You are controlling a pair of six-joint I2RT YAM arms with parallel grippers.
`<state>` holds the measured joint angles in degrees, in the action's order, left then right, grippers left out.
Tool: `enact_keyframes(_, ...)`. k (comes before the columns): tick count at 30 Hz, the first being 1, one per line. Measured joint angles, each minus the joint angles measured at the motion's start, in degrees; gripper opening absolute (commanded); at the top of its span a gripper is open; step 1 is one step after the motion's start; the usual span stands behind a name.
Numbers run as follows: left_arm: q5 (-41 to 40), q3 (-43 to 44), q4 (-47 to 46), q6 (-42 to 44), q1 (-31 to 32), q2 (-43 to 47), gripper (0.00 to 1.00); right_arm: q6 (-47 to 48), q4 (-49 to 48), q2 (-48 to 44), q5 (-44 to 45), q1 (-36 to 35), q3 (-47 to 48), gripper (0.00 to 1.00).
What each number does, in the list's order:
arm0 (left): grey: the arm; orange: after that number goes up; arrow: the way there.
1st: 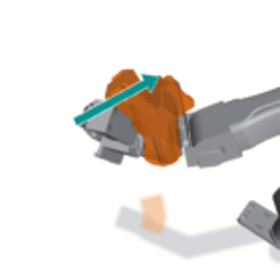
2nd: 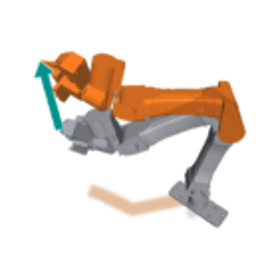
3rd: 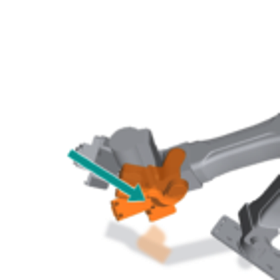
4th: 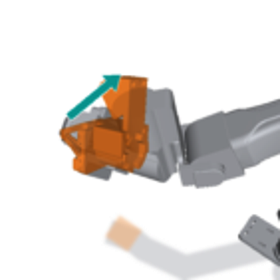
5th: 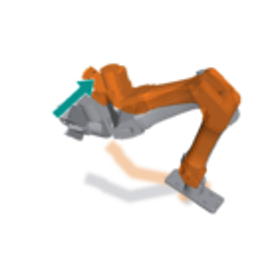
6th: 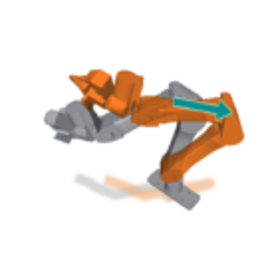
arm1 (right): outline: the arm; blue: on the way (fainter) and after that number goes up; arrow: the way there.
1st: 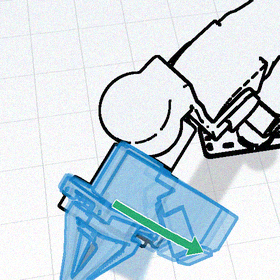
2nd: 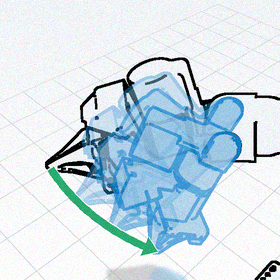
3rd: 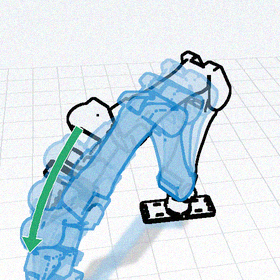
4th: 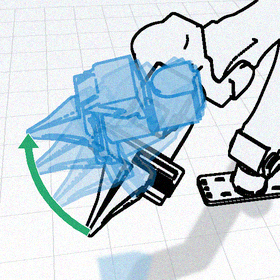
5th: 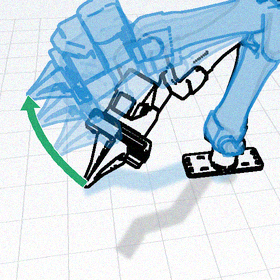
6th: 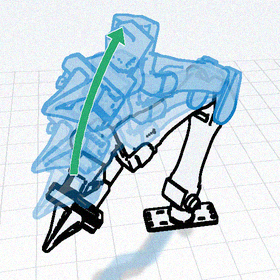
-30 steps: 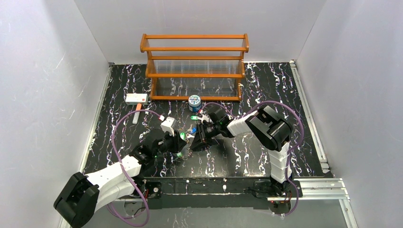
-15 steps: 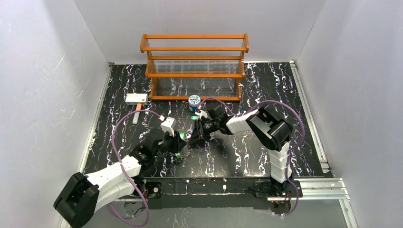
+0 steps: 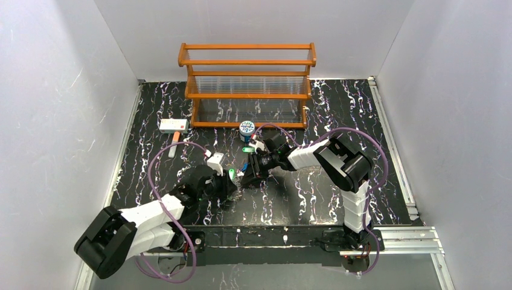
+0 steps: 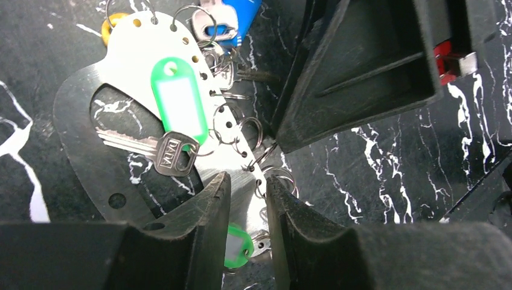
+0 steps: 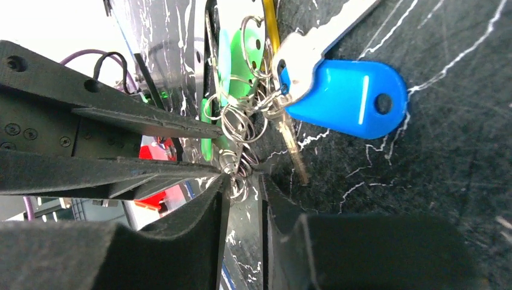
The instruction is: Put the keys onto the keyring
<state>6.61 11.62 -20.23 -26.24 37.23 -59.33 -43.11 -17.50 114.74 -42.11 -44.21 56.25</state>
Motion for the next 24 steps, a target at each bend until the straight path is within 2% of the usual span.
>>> enact_keyframes(3, 0.5, 0.5, -1.53, -0.9, 0.0, -2.05, 0.29, 0.5, 0.68, 0.0, 0.2, 0.0, 0.0, 0.17)
enact_keyframes(9, 2.01, 1.03, -5.05, -2.14, 0.0, -5.29, 0.27, 0.9, 0.96, 0.87, 0.0, 0.0, 0.07, 0.06)
enact_keyframes(14, 2.64, 1.09, -6.71, -2.69, 0.0, -6.49, 0.23, 0.87, 0.92, 1.97, -1.38, 0.17, 0.83, 0.02)
enact_keyframes(24, 2.29, 1.09, -7.04, -2.49, -0.13, -7.1, 0.15, 1.36, 1.4, 3.78, -3.78, 0.7, 2.86, 0.01)
